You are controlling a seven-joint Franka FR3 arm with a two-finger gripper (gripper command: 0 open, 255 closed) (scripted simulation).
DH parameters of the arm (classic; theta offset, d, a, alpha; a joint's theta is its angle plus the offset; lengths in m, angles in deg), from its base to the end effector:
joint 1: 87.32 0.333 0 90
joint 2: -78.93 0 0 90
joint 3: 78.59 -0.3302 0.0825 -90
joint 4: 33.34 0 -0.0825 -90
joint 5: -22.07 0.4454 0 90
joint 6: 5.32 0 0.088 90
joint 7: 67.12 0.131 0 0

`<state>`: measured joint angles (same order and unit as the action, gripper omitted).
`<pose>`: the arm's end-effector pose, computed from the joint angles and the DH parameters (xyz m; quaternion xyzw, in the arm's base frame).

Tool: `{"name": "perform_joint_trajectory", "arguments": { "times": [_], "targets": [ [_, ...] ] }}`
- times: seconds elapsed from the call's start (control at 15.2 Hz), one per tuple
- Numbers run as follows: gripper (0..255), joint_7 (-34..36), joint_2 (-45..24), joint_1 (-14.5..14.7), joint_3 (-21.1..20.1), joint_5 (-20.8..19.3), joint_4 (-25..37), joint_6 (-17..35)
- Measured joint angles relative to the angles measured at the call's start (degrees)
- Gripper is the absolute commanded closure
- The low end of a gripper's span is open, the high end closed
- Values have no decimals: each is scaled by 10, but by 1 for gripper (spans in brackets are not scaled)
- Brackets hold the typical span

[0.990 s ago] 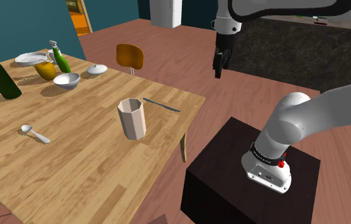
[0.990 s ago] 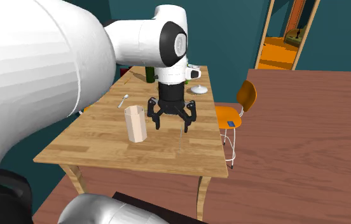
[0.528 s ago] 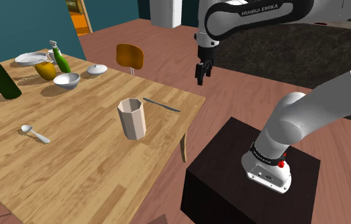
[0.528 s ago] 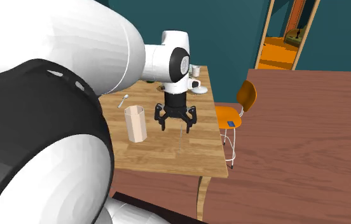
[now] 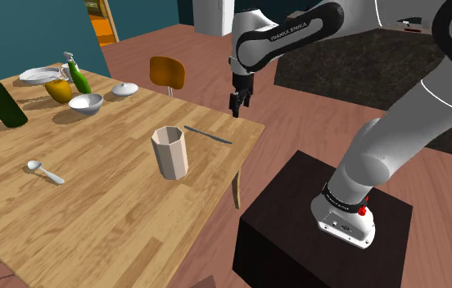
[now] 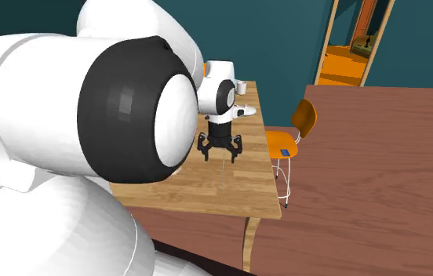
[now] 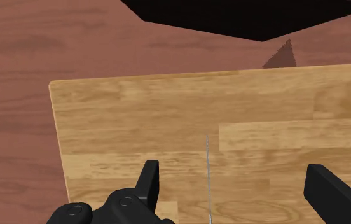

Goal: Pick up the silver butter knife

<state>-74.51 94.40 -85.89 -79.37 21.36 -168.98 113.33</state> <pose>0.5021 0.0184 0.3874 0.9961 0.0864 -0.0136 0.0066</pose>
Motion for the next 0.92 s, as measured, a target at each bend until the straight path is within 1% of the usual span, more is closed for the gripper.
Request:
{"name": "perform_joint_trajectory", "arguments": {
  "times": [0.53,0.73,0.92],
  "targets": [
    [0,-1,-174,8,-7,2,91,103],
    [0,-3,-231,10,-9,2,128,131],
    [0,-4,-301,13,-11,1,193,143]
  ]
}}
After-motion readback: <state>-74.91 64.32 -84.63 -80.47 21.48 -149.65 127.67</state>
